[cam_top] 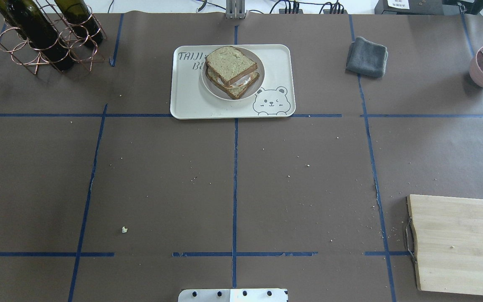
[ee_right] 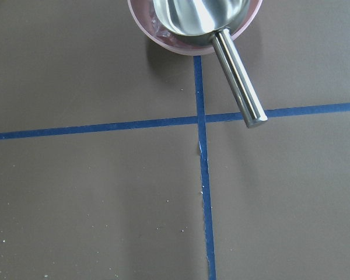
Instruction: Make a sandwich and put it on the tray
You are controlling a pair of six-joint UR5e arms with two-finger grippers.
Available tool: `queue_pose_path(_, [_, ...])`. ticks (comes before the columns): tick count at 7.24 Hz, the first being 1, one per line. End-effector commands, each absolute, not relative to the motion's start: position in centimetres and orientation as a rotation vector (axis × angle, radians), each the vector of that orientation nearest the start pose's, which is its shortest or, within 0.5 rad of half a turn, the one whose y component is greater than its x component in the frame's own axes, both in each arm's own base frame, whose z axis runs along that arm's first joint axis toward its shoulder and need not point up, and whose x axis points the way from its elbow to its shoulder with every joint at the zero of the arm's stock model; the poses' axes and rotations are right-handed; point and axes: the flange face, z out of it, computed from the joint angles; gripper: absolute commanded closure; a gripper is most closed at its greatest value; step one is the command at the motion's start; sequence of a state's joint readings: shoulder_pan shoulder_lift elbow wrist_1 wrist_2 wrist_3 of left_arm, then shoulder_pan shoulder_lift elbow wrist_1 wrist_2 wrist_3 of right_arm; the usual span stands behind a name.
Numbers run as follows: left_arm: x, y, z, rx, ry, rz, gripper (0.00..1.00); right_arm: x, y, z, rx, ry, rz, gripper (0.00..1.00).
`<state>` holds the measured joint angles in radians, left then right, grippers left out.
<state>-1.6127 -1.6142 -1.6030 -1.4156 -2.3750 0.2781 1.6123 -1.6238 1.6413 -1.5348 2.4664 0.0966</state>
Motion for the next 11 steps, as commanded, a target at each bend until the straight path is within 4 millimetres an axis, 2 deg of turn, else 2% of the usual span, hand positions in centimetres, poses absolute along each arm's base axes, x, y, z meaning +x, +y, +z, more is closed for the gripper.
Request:
queue_pose_path(1, [-8.3,-50.2,63.3,0.052,0.807,0.175,0.0,7.5,-46.9,63.8,0.025,-0.894,0.105,0.0])
queue_pose_path(4, [-8.3,-51.1,62.5,0.071,0.803,0.1,0.0,7.5,-47.0,63.7,0.028,-0.893,0.103,0.0])
queue_pose_path(5, [-8.2,-51.6,62.8,0.09,0.801,0.083,0.0,7.5,-47.0,63.7,0.028,-0.893,0.103,0.0])
queue_pose_path(7, [-8.1,-51.7,65.4,0.087,0.801,0.066,0.0,7.5,-46.9,63.8,0.026,-0.894,0.103,0.0])
queue_pose_path(11, [-7.9,-51.2,66.0,0.076,0.804,0.063,0.0,7.5,-46.9,63.7,0.03,-0.894,0.103,0.0])
